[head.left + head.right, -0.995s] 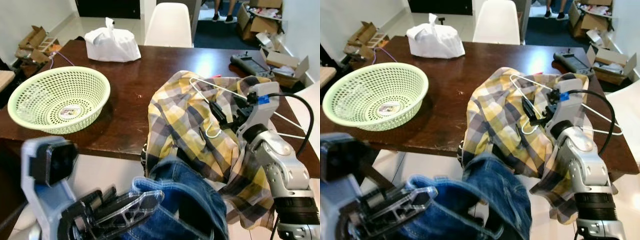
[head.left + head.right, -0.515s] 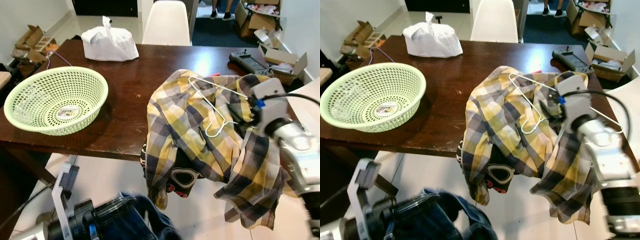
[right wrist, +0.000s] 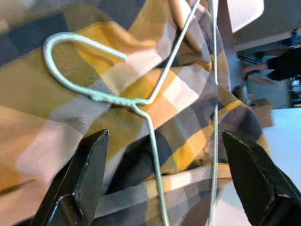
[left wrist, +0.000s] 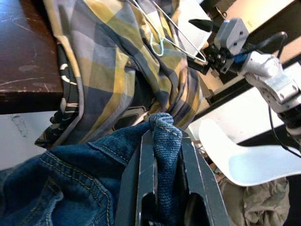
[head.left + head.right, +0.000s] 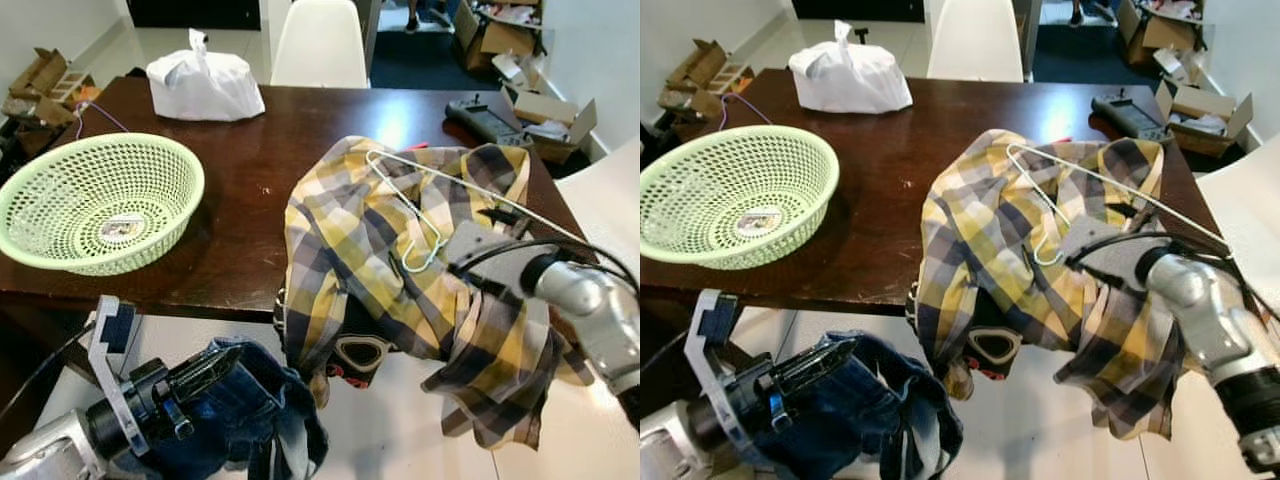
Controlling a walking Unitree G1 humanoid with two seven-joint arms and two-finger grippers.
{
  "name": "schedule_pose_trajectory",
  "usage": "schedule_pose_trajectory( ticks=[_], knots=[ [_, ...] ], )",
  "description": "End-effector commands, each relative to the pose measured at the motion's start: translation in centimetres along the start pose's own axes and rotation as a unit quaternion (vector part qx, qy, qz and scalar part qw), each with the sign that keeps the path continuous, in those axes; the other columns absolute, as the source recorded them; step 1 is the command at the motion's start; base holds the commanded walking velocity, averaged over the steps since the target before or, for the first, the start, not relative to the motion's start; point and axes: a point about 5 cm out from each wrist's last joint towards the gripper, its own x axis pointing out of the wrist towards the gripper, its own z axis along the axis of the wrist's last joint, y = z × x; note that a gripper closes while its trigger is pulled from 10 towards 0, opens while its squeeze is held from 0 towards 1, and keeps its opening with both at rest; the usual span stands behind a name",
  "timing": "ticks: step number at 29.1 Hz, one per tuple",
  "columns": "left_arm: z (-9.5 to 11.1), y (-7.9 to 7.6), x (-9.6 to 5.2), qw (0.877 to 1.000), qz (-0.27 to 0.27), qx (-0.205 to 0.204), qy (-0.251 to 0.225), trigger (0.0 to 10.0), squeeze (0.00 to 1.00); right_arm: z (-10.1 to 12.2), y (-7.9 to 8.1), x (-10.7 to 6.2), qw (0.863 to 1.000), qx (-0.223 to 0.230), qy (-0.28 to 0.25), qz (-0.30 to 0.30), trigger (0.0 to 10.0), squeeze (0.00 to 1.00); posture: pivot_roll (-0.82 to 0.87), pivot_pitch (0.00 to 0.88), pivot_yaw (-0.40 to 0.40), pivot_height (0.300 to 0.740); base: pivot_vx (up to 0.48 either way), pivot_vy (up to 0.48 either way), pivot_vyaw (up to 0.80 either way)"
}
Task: Hang hanger
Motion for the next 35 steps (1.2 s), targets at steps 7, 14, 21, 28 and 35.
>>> schedule_pose_trajectory(
  ticks=[7, 14, 21, 28, 35],
  knots=[
    [-0.3, 0.2, 0.6, 1.0, -0.002, 0.001, -0.02, 10.0, 0.0, 0.2, 1.1, 1.3, 0.997, -0.066, 0.027, -0.015, 10.0, 0.0, 0.01, 0.171, -0.012, 0.74, 0.0, 0.0, 0.0],
    [-0.1, 0.0, 0.8, 1.0, -0.008, 0.007, -0.027, 10.0, 0.0, 0.2, 1.3, 1.9, 0.994, -0.098, 0.049, -0.029, 10.0, 0.0, 0.01, 0.177, -0.014, 0.74, 0.0, 0.0, 0.0],
    [0.1, -0.1, 0.8, 0.999, -0.013, 0.013, -0.031, 10.0, 0.0, -0.9, 0.5, 1.9, 0.988, -0.126, 0.084, -0.043, 10.0, 0.0, 0.01, 0.183, -0.015, 0.74, 0.0, 0.0, 0.0],
    [0.1, -0.2, 0.9, 0.999, -0.014, 0.014, -0.032, 10.0, 0.0, -1.0, 0.7, 2.0, 0.987, -0.13, 0.087, -0.037, 10.0, 0.0, 0.01, 0.183, -0.015, 0.74, 0.0, 0.0, 0.0],
    [0.2, -0.3, 0.9, 0.999, -0.015, 0.017, -0.034, 10.0, 0.0, -1.5, 1.1, 2.4, 0.985, -0.119, 0.113, -0.056, 10.0, 0.0, 0.01, 0.188, -0.021, 0.74, 0.0, 0.0, 0.0]
  ],
)
